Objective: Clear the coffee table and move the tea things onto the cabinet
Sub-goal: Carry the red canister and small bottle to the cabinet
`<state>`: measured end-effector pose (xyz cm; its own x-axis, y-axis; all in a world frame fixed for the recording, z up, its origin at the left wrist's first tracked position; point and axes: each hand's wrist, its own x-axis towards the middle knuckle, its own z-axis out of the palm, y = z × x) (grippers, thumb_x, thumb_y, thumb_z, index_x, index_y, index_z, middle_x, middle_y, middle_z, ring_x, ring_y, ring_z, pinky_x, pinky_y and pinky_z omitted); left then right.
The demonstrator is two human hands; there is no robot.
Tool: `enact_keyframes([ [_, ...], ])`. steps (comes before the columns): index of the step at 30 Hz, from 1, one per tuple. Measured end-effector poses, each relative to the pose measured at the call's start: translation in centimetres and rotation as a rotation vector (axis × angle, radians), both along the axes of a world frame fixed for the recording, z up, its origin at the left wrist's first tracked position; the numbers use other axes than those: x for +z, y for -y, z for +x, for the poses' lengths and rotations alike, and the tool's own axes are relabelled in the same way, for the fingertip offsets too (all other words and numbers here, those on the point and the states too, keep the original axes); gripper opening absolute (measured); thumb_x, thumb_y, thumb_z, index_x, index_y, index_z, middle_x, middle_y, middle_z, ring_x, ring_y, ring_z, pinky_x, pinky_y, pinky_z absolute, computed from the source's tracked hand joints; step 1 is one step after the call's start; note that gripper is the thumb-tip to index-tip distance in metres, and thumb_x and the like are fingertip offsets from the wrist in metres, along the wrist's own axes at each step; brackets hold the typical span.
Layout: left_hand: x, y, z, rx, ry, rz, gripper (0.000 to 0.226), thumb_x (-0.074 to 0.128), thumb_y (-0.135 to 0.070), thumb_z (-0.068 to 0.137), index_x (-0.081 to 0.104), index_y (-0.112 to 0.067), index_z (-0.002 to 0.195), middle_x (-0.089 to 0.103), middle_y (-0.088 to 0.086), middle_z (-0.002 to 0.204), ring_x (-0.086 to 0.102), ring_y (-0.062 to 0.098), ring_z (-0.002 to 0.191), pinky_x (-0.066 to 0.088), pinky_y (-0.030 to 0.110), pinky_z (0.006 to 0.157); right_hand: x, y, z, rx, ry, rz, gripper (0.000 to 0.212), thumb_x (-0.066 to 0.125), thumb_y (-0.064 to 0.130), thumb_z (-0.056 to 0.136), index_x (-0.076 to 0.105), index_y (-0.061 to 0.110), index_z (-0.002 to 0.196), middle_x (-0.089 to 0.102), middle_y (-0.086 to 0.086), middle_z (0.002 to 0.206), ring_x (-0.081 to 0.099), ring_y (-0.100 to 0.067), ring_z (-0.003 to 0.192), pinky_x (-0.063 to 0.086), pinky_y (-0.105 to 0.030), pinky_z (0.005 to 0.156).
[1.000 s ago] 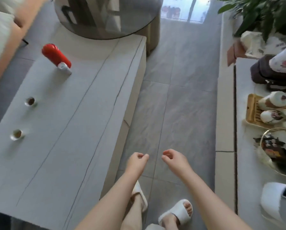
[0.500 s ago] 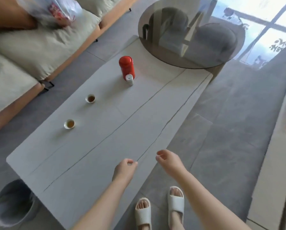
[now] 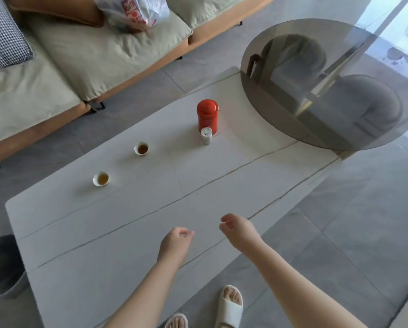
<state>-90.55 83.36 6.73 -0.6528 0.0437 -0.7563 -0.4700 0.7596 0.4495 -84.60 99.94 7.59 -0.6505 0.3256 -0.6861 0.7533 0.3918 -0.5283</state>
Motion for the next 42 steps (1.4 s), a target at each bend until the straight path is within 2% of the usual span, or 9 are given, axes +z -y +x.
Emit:
enact_keyframes([
  [6,-0.6,-3.9,-3.2,0.016,-0.028,0.039,0.018,0.057,-0.031,0.086,0.06,-0.019,0.098,0.07,0.01,0.105,0.065,0.027,0.1,0.051,0.036,0.087,0.1,-4.3,-3.9,0.05,-0.028,0.042,0.032,0.046,0.029,0.093,0.054,0.017,0.122,0.062,-0.002,0.115,0.057,-0.017,0.091,0.046,-0.024,0.073],
  [14,-0.4,-6.0,-9.3,-0.016,-0.092,0.043,0.024,0.057,-0.034,0.086,0.062,-0.018,0.102,0.069,0.007,0.106,0.065,0.025,0.098,0.052,0.034,0.088,0.5,-6.8,-9.2,0.059,-0.065,0.107,0.033,0.047,0.029,0.093,0.054,0.017,0.124,0.062,-0.003,0.118,0.058,-0.02,0.105,0.043,-0.023,0.08],
  [20,-0.8,-6.9,-14.8,-0.07,-0.176,0.026,0.032,0.056,-0.035,0.087,0.06,-0.018,0.114,0.066,0.003,0.109,0.061,0.023,0.104,0.046,0.029,0.087,0.5,-9.0,-14.1,0.027,-0.139,0.2,0.033,0.051,0.029,0.092,0.055,0.018,0.122,0.062,-0.005,0.118,0.057,-0.021,0.107,0.043,-0.026,0.085],
  [24,-1.8,-9.0,-18.0,-0.054,-0.232,0.054,0.038,0.058,-0.035,0.087,0.057,-0.018,0.121,0.059,-0.003,0.101,0.058,0.021,0.105,0.043,0.029,0.087,-0.6,-10.8,-18.5,0.038,-0.224,0.247,0.037,0.053,0.029,0.091,0.052,0.017,0.126,0.055,-0.006,0.126,0.054,-0.022,0.111,0.044,-0.031,0.089],
  [31,-7.0,-14.5,-23.1,-0.125,-0.323,0.083,0.053,0.059,-0.03,0.088,0.044,-0.017,0.138,0.052,0.005,0.136,0.052,0.021,0.123,0.041,0.032,0.1,-4.5,-14.7,-26.7,0.134,-0.331,0.322,0.055,0.057,0.032,0.088,0.034,0.021,0.137,0.039,-0.007,0.139,0.041,-0.028,0.124,0.042,-0.039,0.094],
  [35,-9.9,-17.6,-25.2,-0.083,-0.35,0.119,0.064,0.062,-0.029,0.085,0.037,-0.018,0.142,0.045,0.006,0.143,0.045,0.021,0.13,0.039,0.034,0.104,-6.7,-15.9,-31.2,0.099,-0.379,0.315,0.068,0.059,0.027,0.083,0.026,0.024,0.142,0.032,-0.005,0.142,0.035,-0.029,0.128,0.039,-0.042,0.095],
  [37,-11.2,-19.1,-26.2,-0.077,-0.38,0.1,0.064,0.064,-0.029,0.083,0.04,-0.016,0.14,0.048,0.006,0.139,0.047,0.021,0.127,0.039,0.029,0.097,-8.0,-16.1,-32.9,0.118,-0.384,0.313,0.077,0.064,0.027,0.08,0.02,0.026,0.144,0.026,-0.003,0.145,0.033,-0.03,0.128,0.042,-0.043,0.092],
  [40,-12.6,-20.6,-27.0,-0.069,-0.442,0.088,0.046,0.068,-0.023,0.078,0.055,-0.013,0.12,0.062,0.006,0.118,0.058,0.026,0.108,0.042,0.026,0.08,-9.8,-15.9,-34.3,0.177,-0.372,0.332,0.088,0.067,0.029,0.078,0.011,0.031,0.145,0.014,-0.001,0.151,0.028,-0.03,0.13,0.046,-0.044,0.09],
  [42,-13.6,-21.4,-27.4,-0.081,-0.438,0.102,0.04,0.071,-0.021,0.074,0.057,-0.014,0.111,0.065,0.004,0.108,0.061,0.025,0.1,0.048,0.03,0.08,-11.0,-15.9,-34.6,0.202,-0.368,0.35,0.09,0.067,0.032,0.077,0.008,0.034,0.145,0.009,-0.002,0.153,0.025,-0.031,0.132,0.044,-0.046,0.091],
])
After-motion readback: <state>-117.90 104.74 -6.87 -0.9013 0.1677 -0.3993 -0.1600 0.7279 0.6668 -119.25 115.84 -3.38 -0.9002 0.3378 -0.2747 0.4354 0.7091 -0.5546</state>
